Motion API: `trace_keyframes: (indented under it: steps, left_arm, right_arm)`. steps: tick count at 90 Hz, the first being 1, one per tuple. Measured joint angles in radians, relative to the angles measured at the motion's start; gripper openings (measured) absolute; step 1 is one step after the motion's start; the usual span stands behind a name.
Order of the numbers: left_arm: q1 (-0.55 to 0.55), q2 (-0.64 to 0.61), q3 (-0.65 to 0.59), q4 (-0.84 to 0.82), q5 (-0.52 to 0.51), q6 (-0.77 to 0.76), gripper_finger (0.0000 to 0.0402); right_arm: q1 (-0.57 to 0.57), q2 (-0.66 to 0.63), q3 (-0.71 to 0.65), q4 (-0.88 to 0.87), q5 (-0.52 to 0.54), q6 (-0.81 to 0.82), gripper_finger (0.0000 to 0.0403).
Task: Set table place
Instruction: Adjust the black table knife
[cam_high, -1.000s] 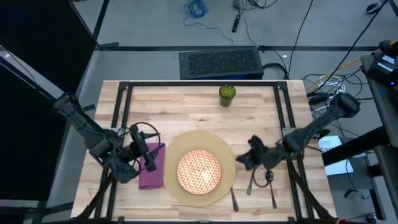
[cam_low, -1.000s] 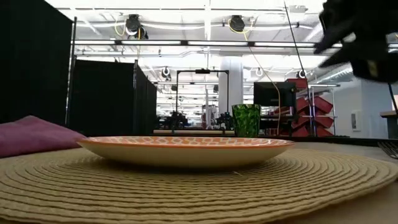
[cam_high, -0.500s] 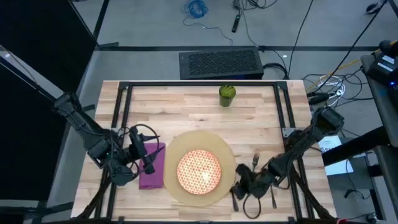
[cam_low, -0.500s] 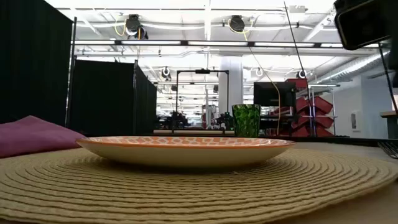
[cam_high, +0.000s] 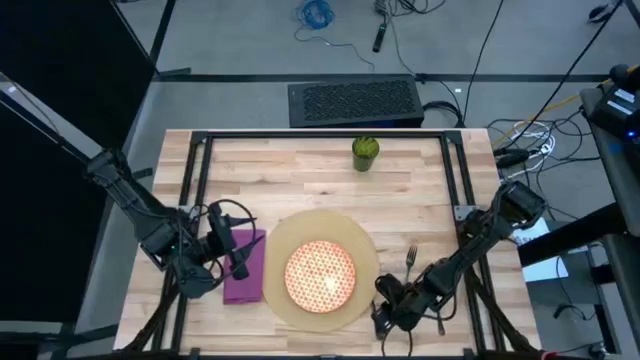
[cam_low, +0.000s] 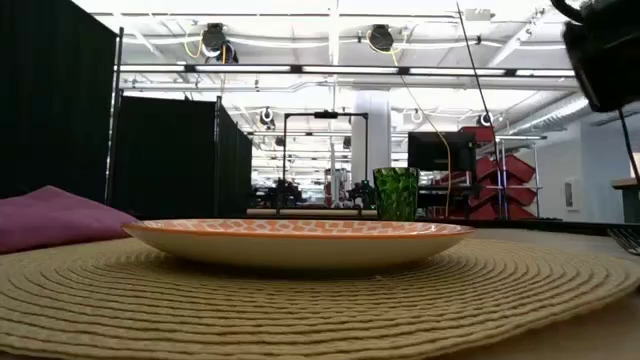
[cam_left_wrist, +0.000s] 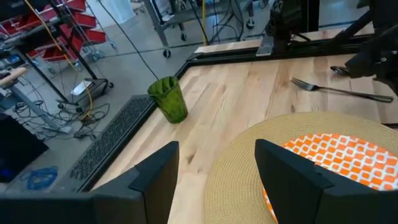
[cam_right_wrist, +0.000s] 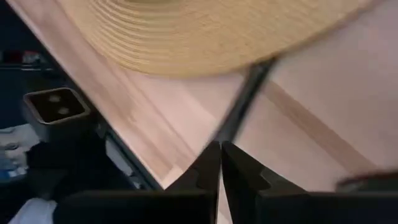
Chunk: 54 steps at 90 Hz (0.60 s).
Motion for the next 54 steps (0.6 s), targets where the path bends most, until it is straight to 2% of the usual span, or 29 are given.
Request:
trace_keyframes:
  steps: [24, 54]
  left_arm:
    - [0.000, 0.000, 0.000, 0.000, 0.000, 0.000, 0.0199]
    - [-0.004, -0.005, 0.000, -0.008, 0.000, 0.002, 0.0199]
  right_arm:
    - [-0.051, 0.069, 0.000, 0.048, -0.069, -0.045, 0.0000]
    - [-0.067, 0.081, 0.018, -0.005, -0.080, -0.067, 0.0000]
